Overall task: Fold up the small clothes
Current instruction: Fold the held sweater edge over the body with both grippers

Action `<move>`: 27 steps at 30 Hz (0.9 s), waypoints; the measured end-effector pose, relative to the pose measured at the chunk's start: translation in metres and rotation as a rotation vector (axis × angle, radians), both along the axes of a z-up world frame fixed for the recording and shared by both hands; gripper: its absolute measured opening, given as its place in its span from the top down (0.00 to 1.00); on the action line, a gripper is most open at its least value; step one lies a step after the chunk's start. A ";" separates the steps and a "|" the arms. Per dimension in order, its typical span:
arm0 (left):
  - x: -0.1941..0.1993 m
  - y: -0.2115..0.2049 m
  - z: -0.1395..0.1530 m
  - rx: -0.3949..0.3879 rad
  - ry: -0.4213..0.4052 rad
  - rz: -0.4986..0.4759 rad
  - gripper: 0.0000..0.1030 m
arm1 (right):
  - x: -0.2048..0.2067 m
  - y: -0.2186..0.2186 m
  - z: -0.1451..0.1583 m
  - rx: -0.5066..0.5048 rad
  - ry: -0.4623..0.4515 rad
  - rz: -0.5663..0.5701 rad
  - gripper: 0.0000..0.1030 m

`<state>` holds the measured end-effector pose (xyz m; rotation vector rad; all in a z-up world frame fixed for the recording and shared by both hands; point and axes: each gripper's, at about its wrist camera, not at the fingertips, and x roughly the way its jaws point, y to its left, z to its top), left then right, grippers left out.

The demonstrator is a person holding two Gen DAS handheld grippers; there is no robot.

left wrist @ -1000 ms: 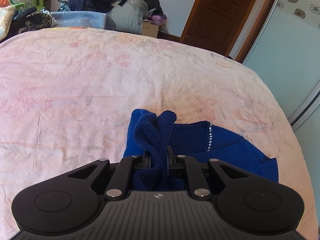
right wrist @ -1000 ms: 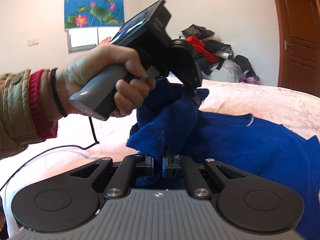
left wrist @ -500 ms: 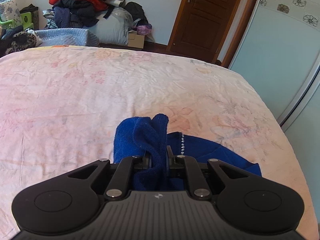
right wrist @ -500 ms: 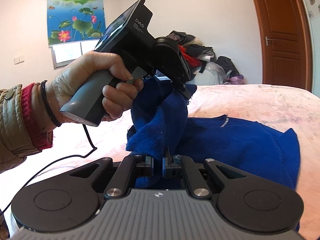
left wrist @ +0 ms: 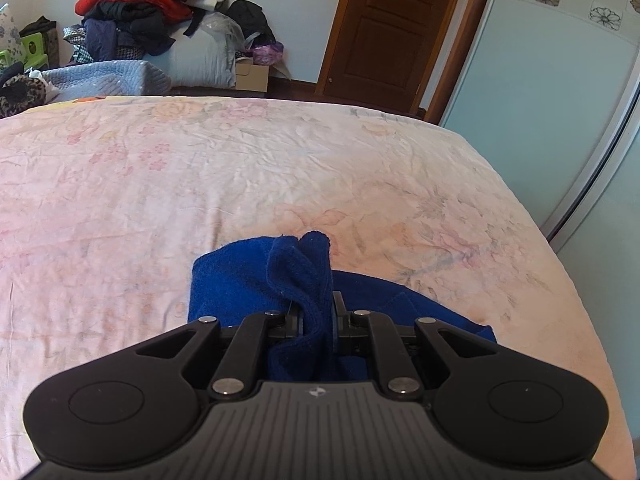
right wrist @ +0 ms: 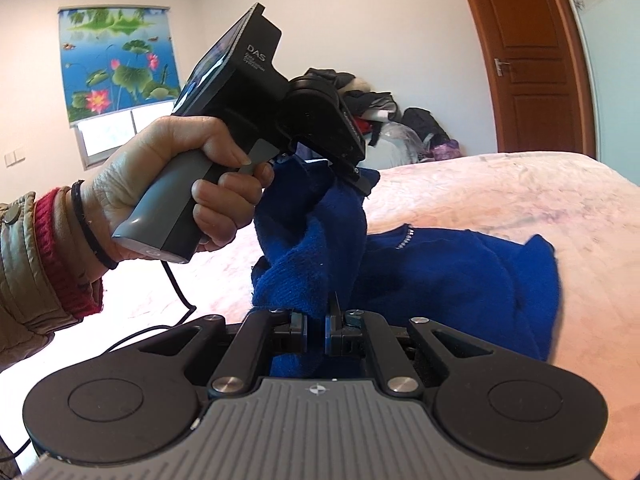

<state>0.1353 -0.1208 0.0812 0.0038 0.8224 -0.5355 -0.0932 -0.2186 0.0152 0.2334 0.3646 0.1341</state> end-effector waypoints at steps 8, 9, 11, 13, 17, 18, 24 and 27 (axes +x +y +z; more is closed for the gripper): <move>-0.002 -0.021 -0.004 0.025 0.004 -0.009 0.89 | -0.004 -0.013 -0.004 0.024 0.000 -0.028 0.91; -0.003 -0.023 -0.004 0.028 0.005 -0.010 0.89 | -0.005 -0.013 -0.004 0.027 0.000 -0.034 0.91; -0.003 -0.029 -0.006 0.035 0.009 -0.016 0.89 | -0.006 -0.014 -0.004 0.033 0.003 -0.042 0.91; -0.004 -0.034 -0.007 0.042 0.011 -0.020 0.89 | -0.008 -0.016 -0.005 0.039 0.007 -0.052 0.91; -0.005 -0.043 -0.011 0.051 0.022 -0.027 0.89 | -0.012 -0.022 -0.008 0.058 0.016 -0.068 0.91; -0.005 -0.046 -0.012 0.056 0.023 -0.030 0.89 | -0.013 -0.023 -0.009 0.060 0.017 -0.072 0.91; -0.008 -0.060 -0.017 0.079 0.023 -0.045 0.89 | -0.016 -0.024 -0.012 0.078 0.027 -0.101 0.91; -0.008 -0.066 -0.021 0.092 0.022 -0.053 0.89 | -0.016 -0.024 -0.013 0.081 0.033 -0.108 0.91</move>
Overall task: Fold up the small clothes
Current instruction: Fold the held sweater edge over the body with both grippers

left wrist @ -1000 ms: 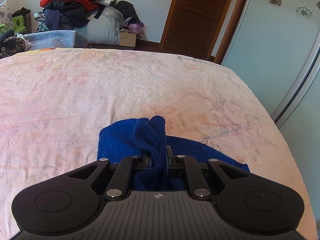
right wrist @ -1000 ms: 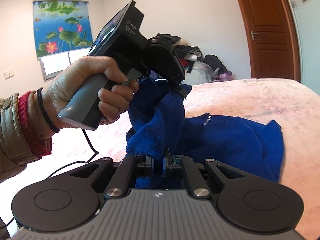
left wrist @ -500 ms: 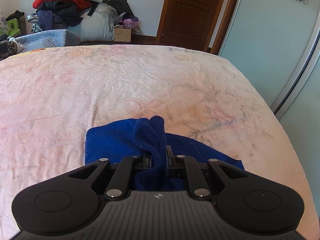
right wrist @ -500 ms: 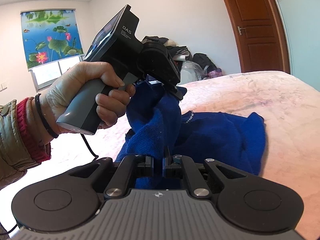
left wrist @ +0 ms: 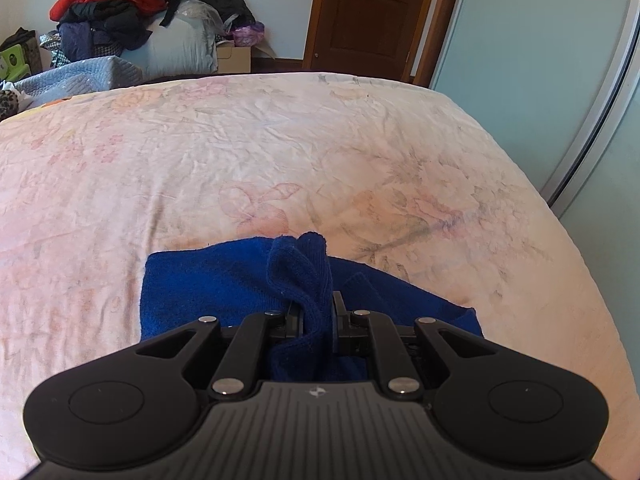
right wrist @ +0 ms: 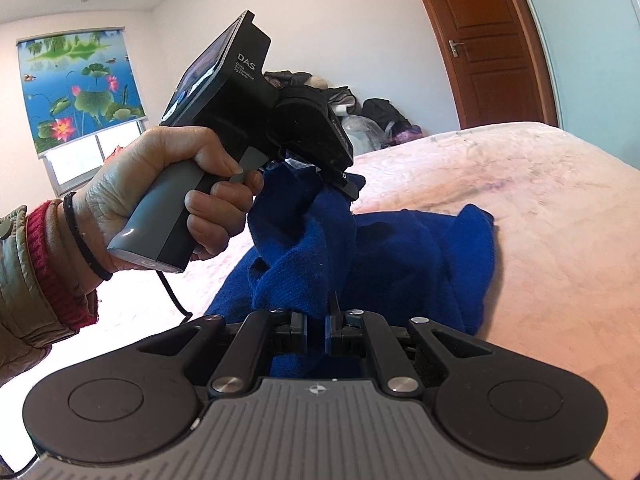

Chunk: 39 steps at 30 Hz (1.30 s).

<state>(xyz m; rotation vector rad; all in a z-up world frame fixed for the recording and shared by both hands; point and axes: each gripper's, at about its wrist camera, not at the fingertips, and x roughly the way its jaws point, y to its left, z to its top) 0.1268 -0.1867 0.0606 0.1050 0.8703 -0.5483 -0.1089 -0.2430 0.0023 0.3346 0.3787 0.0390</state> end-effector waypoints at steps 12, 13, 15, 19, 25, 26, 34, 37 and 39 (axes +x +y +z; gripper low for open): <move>-0.005 -0.024 -0.009 0.024 0.012 -0.031 0.89 | -0.005 0.000 -0.004 0.017 0.016 -0.024 0.91; -0.005 -0.027 -0.010 0.027 0.015 -0.032 0.89 | -0.005 0.000 -0.005 0.018 0.017 -0.027 0.91; -0.006 -0.032 -0.011 0.032 0.018 -0.038 0.89 | -0.006 -0.001 -0.006 0.026 0.020 -0.033 0.91; -0.007 -0.040 -0.013 0.042 0.018 -0.045 0.89 | -0.008 -0.004 -0.008 0.047 0.026 -0.042 0.91; -0.010 -0.045 -0.018 0.065 0.008 -0.051 0.89 | -0.008 -0.005 -0.010 0.071 0.035 -0.046 0.91; -0.010 -0.046 -0.018 0.066 0.008 -0.050 0.89 | -0.009 -0.005 -0.010 0.071 0.036 -0.046 0.91; -0.013 -0.050 -0.019 0.072 0.002 -0.057 0.89 | -0.008 -0.005 -0.010 0.073 0.040 -0.049 0.91; -0.014 -0.054 -0.021 0.081 -0.003 -0.062 0.89 | -0.008 -0.005 -0.012 0.078 0.047 -0.052 0.91; -0.015 -0.056 -0.022 0.088 -0.005 -0.062 0.89 | -0.007 -0.006 -0.013 0.087 0.052 -0.052 0.91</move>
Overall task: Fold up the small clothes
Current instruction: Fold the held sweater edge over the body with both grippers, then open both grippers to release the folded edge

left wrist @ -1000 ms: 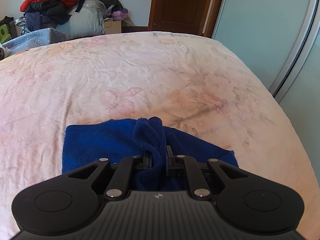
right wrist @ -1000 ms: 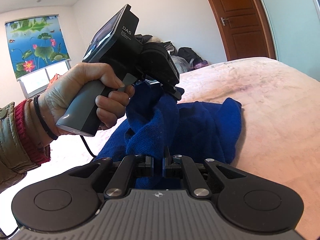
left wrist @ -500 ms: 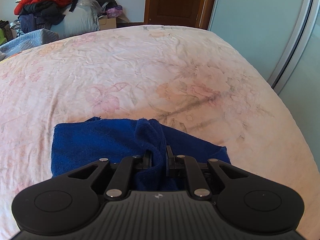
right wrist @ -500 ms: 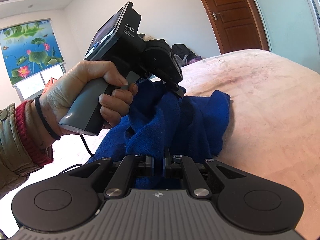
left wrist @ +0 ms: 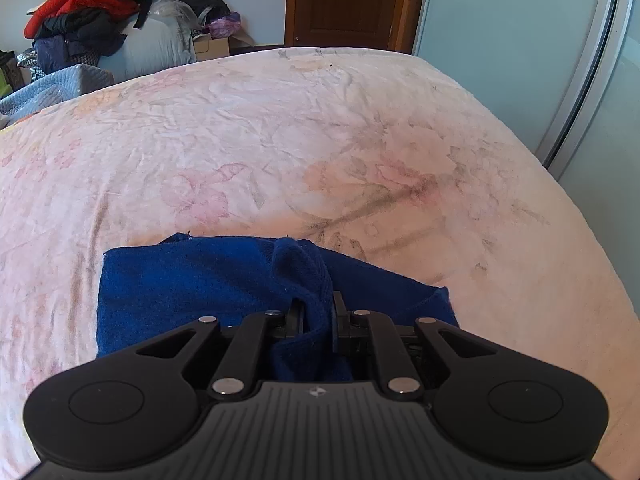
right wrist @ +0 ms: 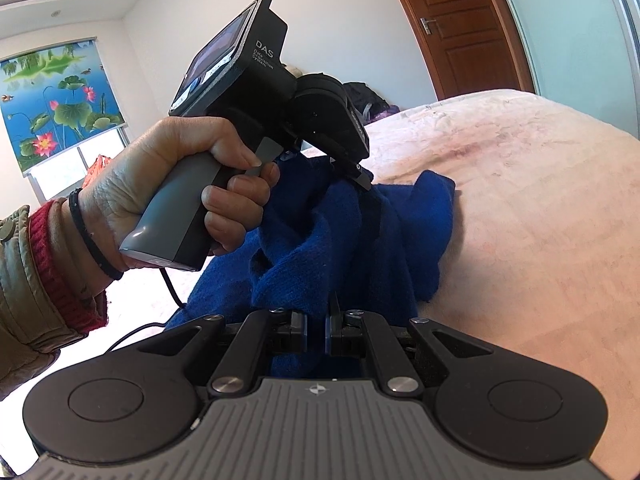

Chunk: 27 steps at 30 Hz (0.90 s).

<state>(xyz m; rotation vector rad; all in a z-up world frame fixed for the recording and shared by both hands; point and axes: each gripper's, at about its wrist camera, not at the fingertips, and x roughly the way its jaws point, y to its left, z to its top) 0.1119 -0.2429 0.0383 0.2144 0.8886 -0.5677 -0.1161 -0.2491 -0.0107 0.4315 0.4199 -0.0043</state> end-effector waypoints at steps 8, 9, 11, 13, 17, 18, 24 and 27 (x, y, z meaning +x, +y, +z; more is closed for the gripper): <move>0.002 -0.004 -0.002 0.008 0.013 -0.002 0.88 | 0.004 -0.002 -0.004 0.044 0.018 -0.008 0.91; 0.002 -0.004 -0.002 0.007 0.015 -0.004 0.88 | 0.004 -0.002 -0.004 0.050 0.020 -0.011 0.91; 0.003 -0.003 -0.001 -0.001 0.022 0.000 0.86 | 0.004 -0.003 -0.006 0.064 0.024 -0.013 0.91; 0.005 -0.001 0.001 -0.031 0.044 -0.010 0.81 | 0.004 -0.004 -0.008 0.078 0.030 -0.017 0.90; 0.006 -0.001 0.009 -0.060 0.054 -0.018 0.70 | 0.003 -0.008 -0.012 0.109 0.039 -0.024 0.89; 0.006 -0.002 0.012 -0.069 0.053 -0.026 0.68 | 0.003 -0.009 -0.013 0.120 0.041 -0.027 0.89; 0.006 0.016 0.043 -0.186 -0.001 -0.005 0.27 | 0.002 -0.020 -0.019 0.199 0.064 -0.044 0.78; 0.012 0.037 0.058 -0.243 -0.009 0.021 0.27 | -0.002 -0.025 -0.020 0.227 0.072 -0.049 0.72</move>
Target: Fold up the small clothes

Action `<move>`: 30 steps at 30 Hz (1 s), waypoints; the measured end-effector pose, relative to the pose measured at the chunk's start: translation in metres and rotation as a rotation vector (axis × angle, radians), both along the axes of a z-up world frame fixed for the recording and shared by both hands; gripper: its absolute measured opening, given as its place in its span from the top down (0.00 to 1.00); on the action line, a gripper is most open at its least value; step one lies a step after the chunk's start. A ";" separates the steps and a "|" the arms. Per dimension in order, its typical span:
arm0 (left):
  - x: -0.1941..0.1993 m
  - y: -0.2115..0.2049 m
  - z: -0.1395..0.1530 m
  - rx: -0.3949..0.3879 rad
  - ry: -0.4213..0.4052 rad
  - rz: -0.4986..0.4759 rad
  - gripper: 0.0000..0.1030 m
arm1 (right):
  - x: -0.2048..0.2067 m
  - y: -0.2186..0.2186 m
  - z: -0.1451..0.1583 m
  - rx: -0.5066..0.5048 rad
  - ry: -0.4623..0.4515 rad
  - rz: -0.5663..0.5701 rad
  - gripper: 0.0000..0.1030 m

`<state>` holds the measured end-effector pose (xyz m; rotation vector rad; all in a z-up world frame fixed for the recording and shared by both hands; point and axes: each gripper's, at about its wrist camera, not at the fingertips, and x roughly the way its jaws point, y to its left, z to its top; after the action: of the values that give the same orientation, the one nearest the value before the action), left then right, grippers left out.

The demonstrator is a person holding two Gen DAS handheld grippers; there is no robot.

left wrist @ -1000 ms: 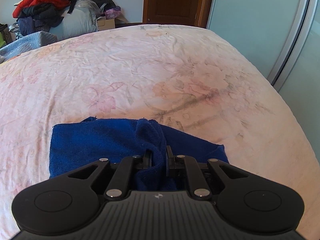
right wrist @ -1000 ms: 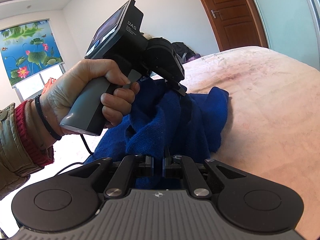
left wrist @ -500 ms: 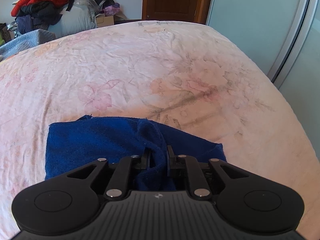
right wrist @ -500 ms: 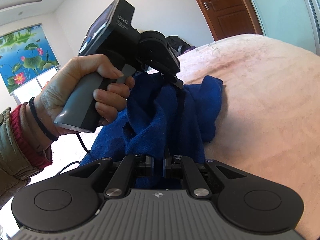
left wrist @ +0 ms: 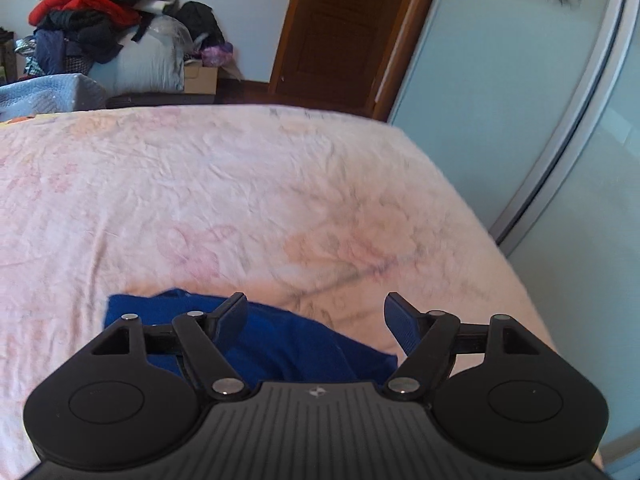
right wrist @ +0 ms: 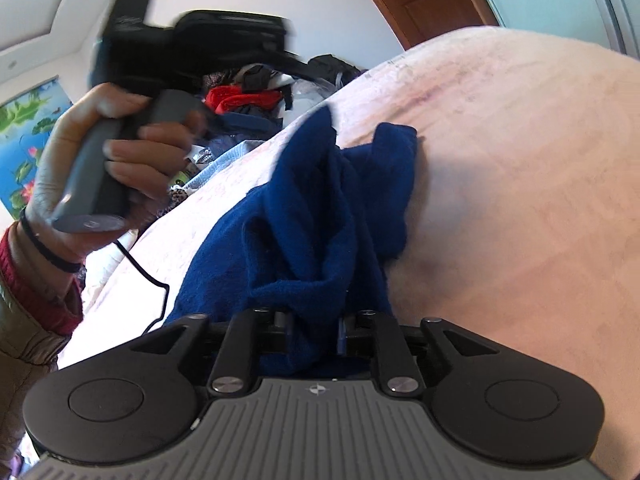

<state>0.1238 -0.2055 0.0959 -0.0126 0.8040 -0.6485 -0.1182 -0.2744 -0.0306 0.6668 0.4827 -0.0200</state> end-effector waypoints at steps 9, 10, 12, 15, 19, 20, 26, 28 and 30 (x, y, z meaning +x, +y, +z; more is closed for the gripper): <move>-0.029 0.087 -0.019 0.107 -0.089 0.079 0.26 | -0.018 -0.019 0.027 -0.103 -0.033 -0.137 0.63; -0.037 0.095 -0.025 0.119 -0.093 0.069 0.26 | -0.016 -0.018 0.031 -0.110 -0.048 -0.126 0.63; -0.054 0.107 -0.036 0.135 -0.100 0.050 0.26 | -0.008 -0.011 0.036 -0.130 -0.067 -0.088 0.63; -0.074 0.120 -0.052 0.144 -0.084 0.027 0.25 | 0.007 0.001 0.033 -0.206 -0.033 -0.027 0.55; -0.097 0.132 -0.077 0.184 -0.044 -0.066 0.25 | 0.022 0.004 0.021 -0.282 0.106 -0.050 0.50; -0.101 0.137 -0.081 0.179 -0.050 -0.088 0.25 | 0.020 -0.001 0.020 -0.254 0.100 -0.056 0.48; -0.078 0.165 -0.099 -0.045 0.134 -0.099 0.15 | 0.031 -0.038 0.006 -0.008 0.050 0.021 0.16; -0.064 0.172 -0.107 -0.152 0.203 -0.063 0.12 | 0.040 -0.045 -0.001 0.053 0.036 0.064 0.17; -0.054 0.174 -0.110 -0.210 0.234 -0.044 0.11 | 0.055 -0.049 -0.006 0.083 0.013 0.129 0.17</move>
<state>0.0700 -0.0311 -0.0136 -0.2671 0.9600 -0.7803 -0.0636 -0.3238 -0.0368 0.7162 0.5402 0.1176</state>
